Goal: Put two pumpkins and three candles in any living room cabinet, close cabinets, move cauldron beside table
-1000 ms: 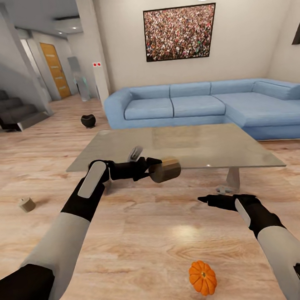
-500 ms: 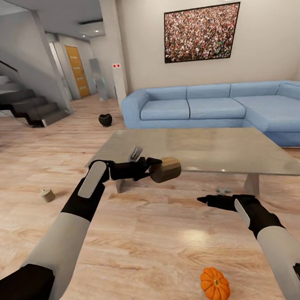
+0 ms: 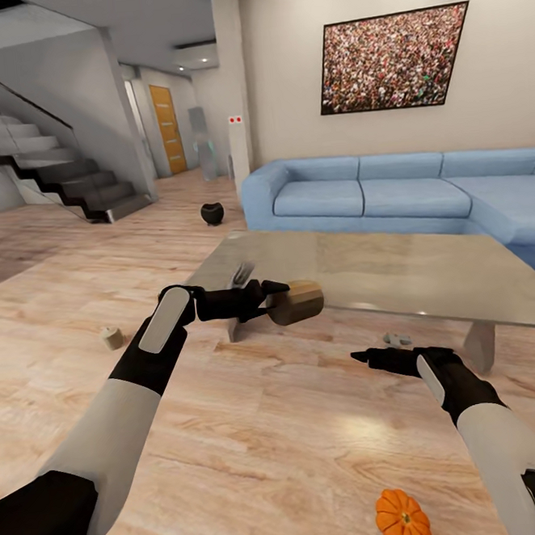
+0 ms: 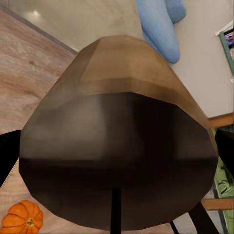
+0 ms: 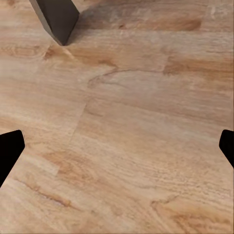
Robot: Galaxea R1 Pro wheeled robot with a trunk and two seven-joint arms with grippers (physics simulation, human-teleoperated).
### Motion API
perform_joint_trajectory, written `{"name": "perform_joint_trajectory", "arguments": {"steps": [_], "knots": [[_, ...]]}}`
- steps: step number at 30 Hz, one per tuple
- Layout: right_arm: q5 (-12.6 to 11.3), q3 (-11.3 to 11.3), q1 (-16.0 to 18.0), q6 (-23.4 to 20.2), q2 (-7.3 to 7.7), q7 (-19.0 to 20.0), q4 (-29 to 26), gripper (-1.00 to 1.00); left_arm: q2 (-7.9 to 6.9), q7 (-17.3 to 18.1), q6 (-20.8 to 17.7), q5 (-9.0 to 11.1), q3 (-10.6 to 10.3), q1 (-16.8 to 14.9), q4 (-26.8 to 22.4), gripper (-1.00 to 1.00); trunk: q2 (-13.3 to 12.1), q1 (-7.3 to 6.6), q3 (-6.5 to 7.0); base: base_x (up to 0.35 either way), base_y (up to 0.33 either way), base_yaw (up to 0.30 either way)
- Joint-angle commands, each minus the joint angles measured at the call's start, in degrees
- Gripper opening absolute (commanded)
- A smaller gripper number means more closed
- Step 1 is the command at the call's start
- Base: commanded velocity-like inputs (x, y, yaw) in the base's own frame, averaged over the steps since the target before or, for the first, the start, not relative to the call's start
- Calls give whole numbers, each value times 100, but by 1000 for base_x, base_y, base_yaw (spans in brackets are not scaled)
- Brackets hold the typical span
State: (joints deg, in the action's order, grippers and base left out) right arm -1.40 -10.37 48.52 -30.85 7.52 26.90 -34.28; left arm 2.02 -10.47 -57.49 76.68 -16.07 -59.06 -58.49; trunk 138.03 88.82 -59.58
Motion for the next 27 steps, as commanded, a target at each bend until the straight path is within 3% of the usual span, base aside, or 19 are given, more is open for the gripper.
{"name": "perform_joint_trajectory", "arguments": {"steps": [1,5,8,10,27], "knots": [[0,0,0,0,-4,0,0,100,0,1,1,4,2,0,-2,-100,0,0,5,0,0,214],[-4,39,0,0,-12,-1,0,100,0,1,1,4,3,0,2,-100,0,0,22,0,0,238],[-5,395,0,0,-88,7,-11,100,-3,1,1,4,7,0,4,-100,0,0,28,0,0,273],[-8,447,0,0,-103,8,-10,100,-5,1,1,4,7,0,4,-100,0,0,29,0,0,284],[-9,491,0,-3,-118,2,5,100,-9,1,1,4,7,0,4,-100,0,0,29,0,0,287]]}}
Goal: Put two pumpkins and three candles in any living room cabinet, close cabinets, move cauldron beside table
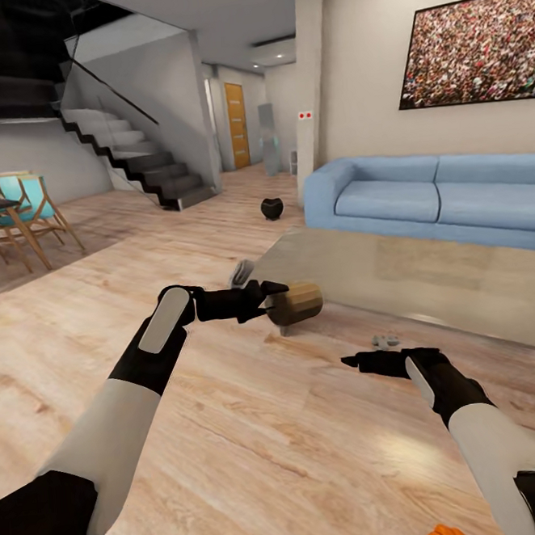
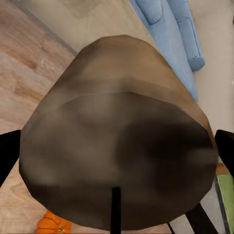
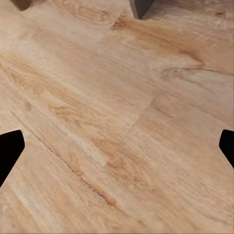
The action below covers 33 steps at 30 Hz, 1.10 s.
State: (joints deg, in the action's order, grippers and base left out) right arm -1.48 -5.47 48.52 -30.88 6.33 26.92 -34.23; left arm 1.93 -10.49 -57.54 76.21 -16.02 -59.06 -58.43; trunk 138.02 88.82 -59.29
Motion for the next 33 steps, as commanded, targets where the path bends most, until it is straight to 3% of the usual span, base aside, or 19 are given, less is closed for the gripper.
{"name": "perform_joint_trajectory", "arguments": {"steps": [1,6,10,12,16,33], "knots": [[-1,1,0,-3,0,-1,-2,100,0,3,6,52,2,-1,-1,-100,0,0,0,0,0,287],[3,2,0,-6,-64,-74,3,100,0,3,6,52,1,-1,-1,-100,0,0,0,0,0,287],[5,35,0,-6,-196,-451,11,100,5,3,6,52,1,-1,51,-100,0,0,0,0,0,287],[0,258,0,-3,-253,-697,17,100,8,3,6,51,2,-1,146,-100,0,0,0,0,0,287],[-1,644,0,2,-276,-793,25,100,12,3,6,46,2,-1,179,-100,0,0,0,0,0,287],[7,812,0,3,-382,-1069,47,100,14,3,6,43,2,-1,183,-100,0,0,0,0,0,287]]}}
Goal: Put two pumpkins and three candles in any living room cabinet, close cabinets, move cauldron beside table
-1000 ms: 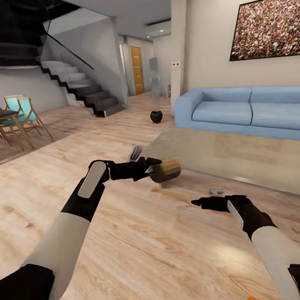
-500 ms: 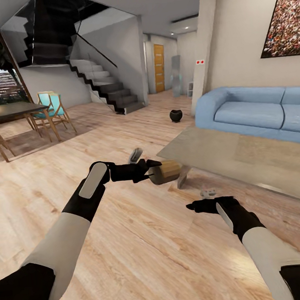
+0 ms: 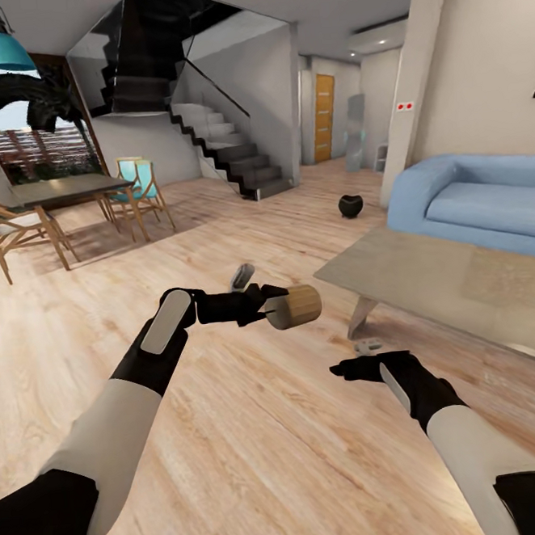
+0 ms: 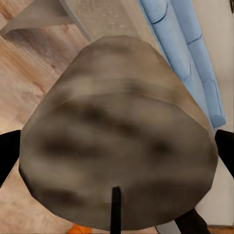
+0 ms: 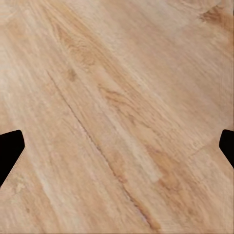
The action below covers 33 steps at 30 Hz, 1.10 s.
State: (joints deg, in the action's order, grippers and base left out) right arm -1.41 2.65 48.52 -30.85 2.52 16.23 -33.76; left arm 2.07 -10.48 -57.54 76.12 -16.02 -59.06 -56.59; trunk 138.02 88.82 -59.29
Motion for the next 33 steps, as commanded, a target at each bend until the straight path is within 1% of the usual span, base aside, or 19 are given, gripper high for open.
{"name": "perform_joint_trajectory", "arguments": {"steps": [1,5,8,13,23,33], "knots": [[0,4,0,0,-3,-7,1,100,-2,3,6,52,2,-1,-1,-100,0,0,0,0,0,287],[0,7,0,0,-6,-14,1,100,-11,20,6,54,2,-1,-1,-100,0,0,0,0,0,281],[-12,1,0,6,-6,-9,1,100,-13,27,6,59,2,-1,-6,-100,0,0,0,0,0,122],[-13,2,0,8,-6,-6,0,100,-13,29,21,61,2,-1,-2,-100,0,0,-15,0,0,19],[-9,-2,0,9,-6,-6,1,100,-19,29,23,52,2,-1,-1,-100,0,0,-103,9,0,0],[-2,-2,0,15,-6,-6,1,100,-46,38,23,52,1,-1,-1,-100,0,0,-187,298,0,0]]}}
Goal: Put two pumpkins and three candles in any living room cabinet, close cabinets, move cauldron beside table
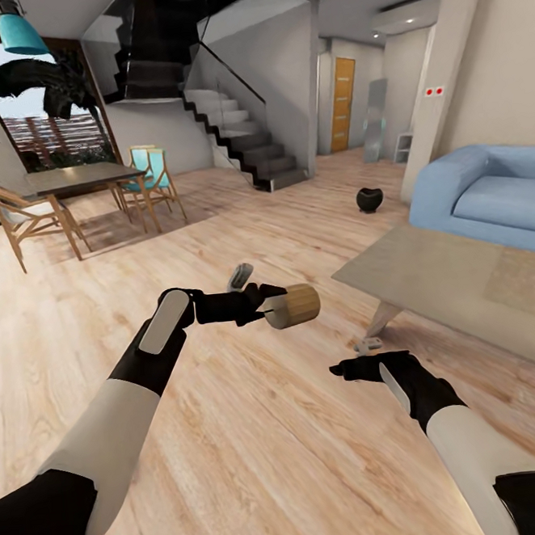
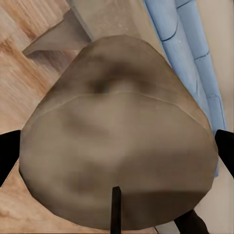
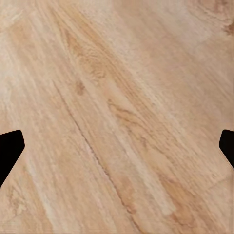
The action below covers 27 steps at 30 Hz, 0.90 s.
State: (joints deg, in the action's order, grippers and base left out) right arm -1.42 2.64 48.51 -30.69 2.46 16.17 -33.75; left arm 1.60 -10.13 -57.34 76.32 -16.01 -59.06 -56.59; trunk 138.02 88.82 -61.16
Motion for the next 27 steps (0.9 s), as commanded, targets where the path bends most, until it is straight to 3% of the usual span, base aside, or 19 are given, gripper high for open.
{"name": "perform_joint_trajectory", "arguments": {"steps": [1,19,22,24,27], "knots": [[0,0,0,0,0,0,0,100,0,2,3,32,1,0,-1,-100,0,0,-3,329,0,0],[4,18,-2,37,0,0,291,100,6,2,3,32,-3,0,-10,-100,0,0,-8,333,0,0],[2,89,-1,44,0,0,301,100,0,2,3,32,-2,0,-10,-100,0,0,-8,335,0,0],[-3,298,0,209,0,0,306,100,-2,2,3,32,1,0,-10,-100,0,0,-8,334,0,0],[-6,356,0,264,0,0,307,100,-5,2,3,32,2,1,-10,-100,0,0,-8,334,0,0]]}}
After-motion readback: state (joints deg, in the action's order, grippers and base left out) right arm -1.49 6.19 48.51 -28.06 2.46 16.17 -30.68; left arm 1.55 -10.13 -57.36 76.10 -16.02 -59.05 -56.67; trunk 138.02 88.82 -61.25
